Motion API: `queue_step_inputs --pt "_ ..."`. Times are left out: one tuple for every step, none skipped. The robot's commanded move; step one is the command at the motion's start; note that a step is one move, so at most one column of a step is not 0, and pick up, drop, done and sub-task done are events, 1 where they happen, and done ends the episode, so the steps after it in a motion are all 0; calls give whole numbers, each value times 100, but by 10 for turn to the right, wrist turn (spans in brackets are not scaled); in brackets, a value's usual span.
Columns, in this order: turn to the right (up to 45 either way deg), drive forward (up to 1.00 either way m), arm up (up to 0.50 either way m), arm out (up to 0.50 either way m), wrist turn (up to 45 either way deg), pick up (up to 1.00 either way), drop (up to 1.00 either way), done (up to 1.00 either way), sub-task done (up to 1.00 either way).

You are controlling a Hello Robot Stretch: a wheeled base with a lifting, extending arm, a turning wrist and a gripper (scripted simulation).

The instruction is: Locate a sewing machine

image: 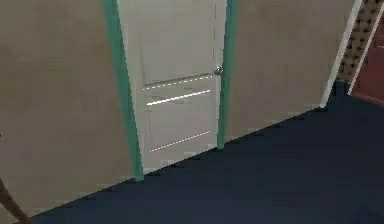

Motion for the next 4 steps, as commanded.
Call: queue_step_inputs --pt "150 0 0 0 0 0 0 0 0" --pt "0 40 0 0 0 0 0 0 0" --pt "-120 0 0 0 0 0 0 0 0" --pt "0 55 0 0 0 0 0 0 0"
